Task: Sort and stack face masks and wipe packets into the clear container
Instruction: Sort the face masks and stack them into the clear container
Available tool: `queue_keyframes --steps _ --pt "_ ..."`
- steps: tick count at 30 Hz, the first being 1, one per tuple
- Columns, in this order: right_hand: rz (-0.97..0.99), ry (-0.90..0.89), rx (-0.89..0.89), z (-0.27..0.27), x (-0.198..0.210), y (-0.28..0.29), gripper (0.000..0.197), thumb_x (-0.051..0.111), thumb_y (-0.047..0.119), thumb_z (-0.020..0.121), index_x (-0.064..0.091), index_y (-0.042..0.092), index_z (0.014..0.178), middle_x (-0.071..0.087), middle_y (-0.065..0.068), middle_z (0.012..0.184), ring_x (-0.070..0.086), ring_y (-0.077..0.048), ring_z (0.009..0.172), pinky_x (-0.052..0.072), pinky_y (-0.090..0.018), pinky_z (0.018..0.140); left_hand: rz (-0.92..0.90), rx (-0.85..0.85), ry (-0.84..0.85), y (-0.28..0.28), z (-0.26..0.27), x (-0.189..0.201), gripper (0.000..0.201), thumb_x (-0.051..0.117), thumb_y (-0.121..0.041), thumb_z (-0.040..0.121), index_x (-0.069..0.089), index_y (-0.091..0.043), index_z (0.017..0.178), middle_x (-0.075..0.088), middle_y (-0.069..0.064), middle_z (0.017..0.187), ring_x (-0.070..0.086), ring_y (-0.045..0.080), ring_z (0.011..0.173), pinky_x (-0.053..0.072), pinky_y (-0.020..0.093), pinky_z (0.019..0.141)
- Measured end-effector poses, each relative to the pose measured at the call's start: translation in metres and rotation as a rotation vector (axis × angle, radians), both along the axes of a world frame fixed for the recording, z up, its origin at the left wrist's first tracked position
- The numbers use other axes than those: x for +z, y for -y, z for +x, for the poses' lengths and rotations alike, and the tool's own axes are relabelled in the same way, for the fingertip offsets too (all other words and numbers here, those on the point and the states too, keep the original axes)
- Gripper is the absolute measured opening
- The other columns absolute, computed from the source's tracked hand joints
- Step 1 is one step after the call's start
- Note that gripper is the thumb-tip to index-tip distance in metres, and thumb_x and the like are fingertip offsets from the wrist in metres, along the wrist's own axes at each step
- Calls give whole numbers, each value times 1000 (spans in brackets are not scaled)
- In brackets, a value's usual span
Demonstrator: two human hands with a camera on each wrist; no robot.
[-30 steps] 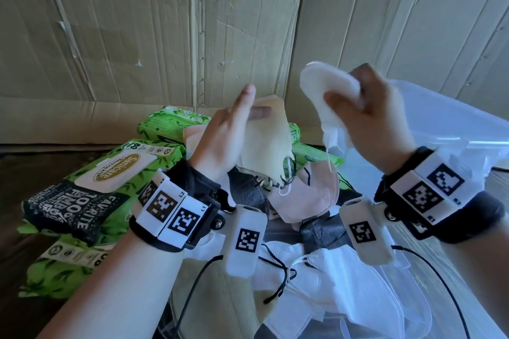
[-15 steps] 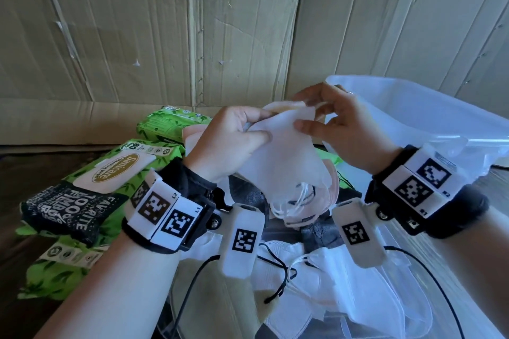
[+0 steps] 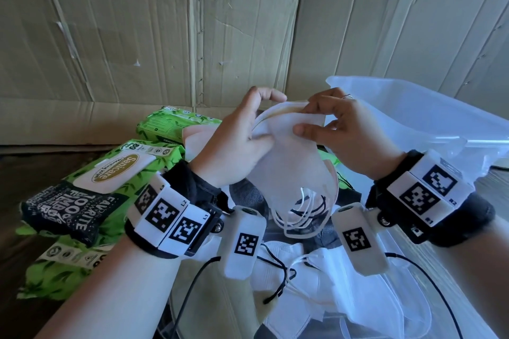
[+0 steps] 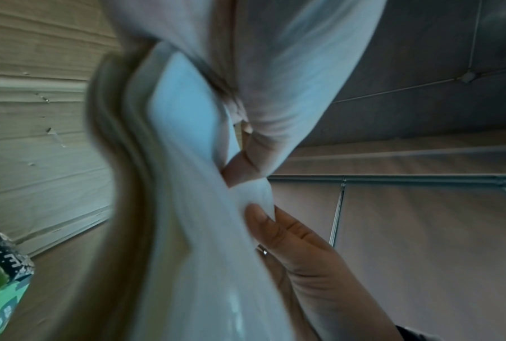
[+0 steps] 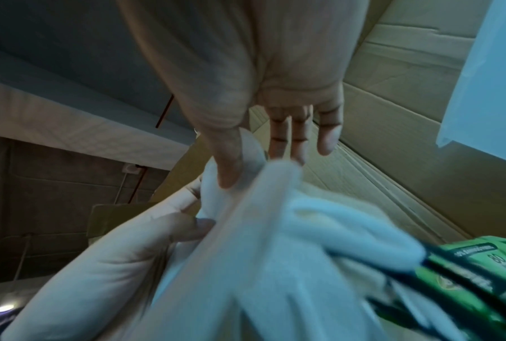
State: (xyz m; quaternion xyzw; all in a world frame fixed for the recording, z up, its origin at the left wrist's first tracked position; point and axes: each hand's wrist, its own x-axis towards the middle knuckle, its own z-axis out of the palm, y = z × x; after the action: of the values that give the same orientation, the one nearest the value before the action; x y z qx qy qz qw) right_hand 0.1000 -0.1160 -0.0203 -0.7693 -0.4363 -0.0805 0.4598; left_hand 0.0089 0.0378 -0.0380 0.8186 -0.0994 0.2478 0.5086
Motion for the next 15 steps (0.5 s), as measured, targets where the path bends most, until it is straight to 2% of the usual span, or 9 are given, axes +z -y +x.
queue_keyframes --steps 2,4,6,9,11,12,14,15 --pt "20 -30 14 -1 0 0 20 73 13 76 59 25 71 50 3 90 45 -6 71 40 -28 69 11 -14 -6 4 0 0 48 45 -8 71 39 -39 108 61 25 99 57 39 79 48 49 71" --pt "81 -97 39 -5 0 -2 12 71 21 71 60 19 74 55 -13 91 48 -13 67 42 -33 65 4 -27 -27 9 -1 1 49 41 -10 70 36 -40 109 58 32 101 57 41 78 48 50 72" --pt "120 -183 45 -9 0 -5 12 65 28 68 56 20 70 57 -23 85 50 -22 67 42 -36 62 20 -13 -50 12 -1 1 49 37 -12 70 31 -39 111 58 35 95 52 36 65 41 36 62" --pt "136 -255 77 -11 -2 -6 14 64 27 70 52 20 74 56 -11 74 52 -20 65 41 -34 60 47 7 -36 13 -1 -2 52 35 -10 73 24 -34 117 53 32 80 40 30 56 32 25 56" --pt "162 -291 117 -11 -4 -4 25 69 16 75 48 23 86 56 -1 79 55 -13 70 47 -34 65 45 29 -15 11 1 -4 51 36 -6 77 23 -30 121 45 23 65 38 23 50 30 22 53" --pt "155 -314 126 -9 -6 -3 36 71 9 77 46 27 95 56 -1 84 56 -13 75 50 -37 71 48 56 1 10 2 -5 50 37 -5 78 25 -30 120 40 16 61 35 17 46 28 22 51" --pt "103 -368 130 -8 -6 -1 61 71 -1 75 39 35 112 56 -16 90 56 -24 82 51 -52 82 54 120 32 8 4 -5 50 41 -3 80 27 -32 118 41 12 65 33 14 48 27 21 50" --pt "89 -390 131 -8 -5 -1 68 72 -2 73 37 35 118 56 -23 89 55 -27 81 48 -56 83 56 145 49 8 4 -4 53 44 2 82 28 -33 118 45 9 68 34 13 49 29 18 51"
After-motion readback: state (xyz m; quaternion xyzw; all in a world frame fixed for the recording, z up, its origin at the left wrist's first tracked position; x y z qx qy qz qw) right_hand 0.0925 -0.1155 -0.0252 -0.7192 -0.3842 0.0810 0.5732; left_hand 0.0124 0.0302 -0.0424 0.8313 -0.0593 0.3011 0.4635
